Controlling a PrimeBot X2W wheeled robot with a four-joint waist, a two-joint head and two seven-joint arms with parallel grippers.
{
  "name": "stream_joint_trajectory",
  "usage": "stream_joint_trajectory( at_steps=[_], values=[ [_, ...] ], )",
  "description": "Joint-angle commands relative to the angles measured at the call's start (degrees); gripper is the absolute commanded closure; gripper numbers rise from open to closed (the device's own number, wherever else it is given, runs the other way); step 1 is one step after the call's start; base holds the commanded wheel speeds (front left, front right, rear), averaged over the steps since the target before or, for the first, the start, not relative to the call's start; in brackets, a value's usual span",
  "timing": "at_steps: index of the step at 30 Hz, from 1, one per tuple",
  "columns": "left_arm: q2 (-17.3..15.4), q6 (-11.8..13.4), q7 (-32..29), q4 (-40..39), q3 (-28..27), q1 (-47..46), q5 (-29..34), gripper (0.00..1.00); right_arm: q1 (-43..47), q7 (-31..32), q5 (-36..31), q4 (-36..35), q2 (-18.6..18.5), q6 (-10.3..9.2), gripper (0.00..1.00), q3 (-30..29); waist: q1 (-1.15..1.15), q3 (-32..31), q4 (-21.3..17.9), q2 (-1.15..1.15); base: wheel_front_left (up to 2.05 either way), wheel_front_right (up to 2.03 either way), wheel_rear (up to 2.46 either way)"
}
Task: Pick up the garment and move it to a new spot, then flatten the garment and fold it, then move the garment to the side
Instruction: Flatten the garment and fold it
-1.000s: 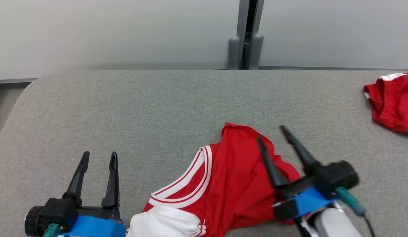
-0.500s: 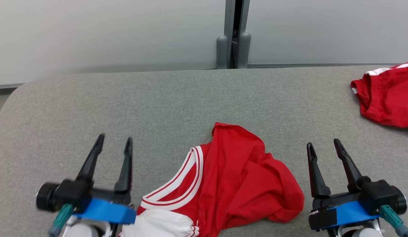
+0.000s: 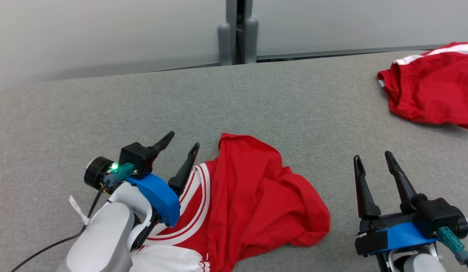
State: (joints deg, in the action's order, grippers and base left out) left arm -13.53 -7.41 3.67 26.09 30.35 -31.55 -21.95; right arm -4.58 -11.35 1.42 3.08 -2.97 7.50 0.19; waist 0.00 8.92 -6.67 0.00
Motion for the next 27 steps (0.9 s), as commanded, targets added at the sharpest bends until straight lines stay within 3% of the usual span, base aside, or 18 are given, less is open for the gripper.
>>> stream_joint_trajectory(
  at_steps=[1, 11, 25, 26, 27],
  values=[
    [-1.0, -0.1, -0.9, 1.5, 2.0, -1.2, -1.3, 0.0, -0.7, -0.2, -0.3, 0.2, 0.1, -0.02, 0.0, -0.3, 0.0, 1.1, -1.3, 0.0, 0.0, 0.0, 0.0],
    [-4.7, -0.1, -3.9, 10.7, 17.2, -6.9, -10.5, 0.0, -2.0, -0.7, -0.3, 0.7, 0.1, -0.02, 0.0, -1.1, 0.0, 3.4, -3.4, 0.0, 0.0, 0.0, 0.0],
    [-3.4, 0.0, -3.1, 20.3, 27.0, -9.4, -15.7, 0.0, -2.8, -0.7, -0.2, 1.2, 0.1, -0.02, 0.0, -1.5, 0.0, 3.9, -3.8, 0.0, 0.0, 0.0, 0.0],
    [-3.3, 0.0, -3.2, 20.4, 27.8, -9.5, -16.3, 0.08, -2.8, -0.8, -0.1, 1.2, 0.1, -0.02, 0.0, -1.4, 0.0, 3.9, -3.7, 0.0, 0.0, 0.0, 0.0],
    [-3.2, 0.0, -3.3, 20.5, 28.5, -9.6, -16.8, 0.71, -2.8, -0.8, -0.1, 1.2, 0.1, -0.02, 0.0, -1.3, 0.0, 3.9, -3.7, 0.0, 0.0, 0.0, 0.0]
  ],
)
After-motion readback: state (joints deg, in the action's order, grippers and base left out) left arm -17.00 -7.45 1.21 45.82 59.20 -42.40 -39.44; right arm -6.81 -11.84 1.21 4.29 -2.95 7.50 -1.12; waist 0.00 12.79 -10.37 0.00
